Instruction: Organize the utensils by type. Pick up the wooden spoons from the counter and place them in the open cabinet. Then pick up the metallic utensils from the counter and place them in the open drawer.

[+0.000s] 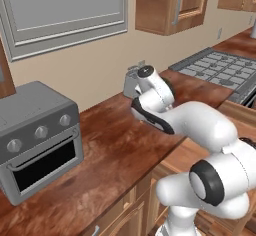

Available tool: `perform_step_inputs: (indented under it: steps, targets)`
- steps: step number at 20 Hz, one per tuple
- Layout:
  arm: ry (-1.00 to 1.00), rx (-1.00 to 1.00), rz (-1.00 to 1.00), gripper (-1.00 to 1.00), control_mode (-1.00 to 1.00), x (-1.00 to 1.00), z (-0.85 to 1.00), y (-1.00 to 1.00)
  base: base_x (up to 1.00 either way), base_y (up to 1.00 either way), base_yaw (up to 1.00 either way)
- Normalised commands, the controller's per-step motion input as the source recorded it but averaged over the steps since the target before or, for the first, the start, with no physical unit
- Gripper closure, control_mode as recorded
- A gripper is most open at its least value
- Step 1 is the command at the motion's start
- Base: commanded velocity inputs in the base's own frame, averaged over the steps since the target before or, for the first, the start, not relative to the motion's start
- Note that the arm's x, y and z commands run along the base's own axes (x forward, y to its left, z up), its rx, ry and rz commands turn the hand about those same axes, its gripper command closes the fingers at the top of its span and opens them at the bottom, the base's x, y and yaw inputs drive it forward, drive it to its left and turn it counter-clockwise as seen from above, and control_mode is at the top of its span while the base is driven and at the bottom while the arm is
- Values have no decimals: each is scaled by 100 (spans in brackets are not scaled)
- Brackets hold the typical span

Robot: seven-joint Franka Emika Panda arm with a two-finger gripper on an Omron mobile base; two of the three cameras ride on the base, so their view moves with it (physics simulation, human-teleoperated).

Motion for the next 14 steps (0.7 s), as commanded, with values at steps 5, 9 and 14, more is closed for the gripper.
perform_step_inputs:
  steps: [5,9,14]
  targets:
    - [-8,9,-57,100,-100,0,51,-66,0,0,0]
    - [-14,15,-50,100,-100,0,34,-83,0,0,0]
    - [-25,21,-43,100,-100,0,16,-91,0,0,0]
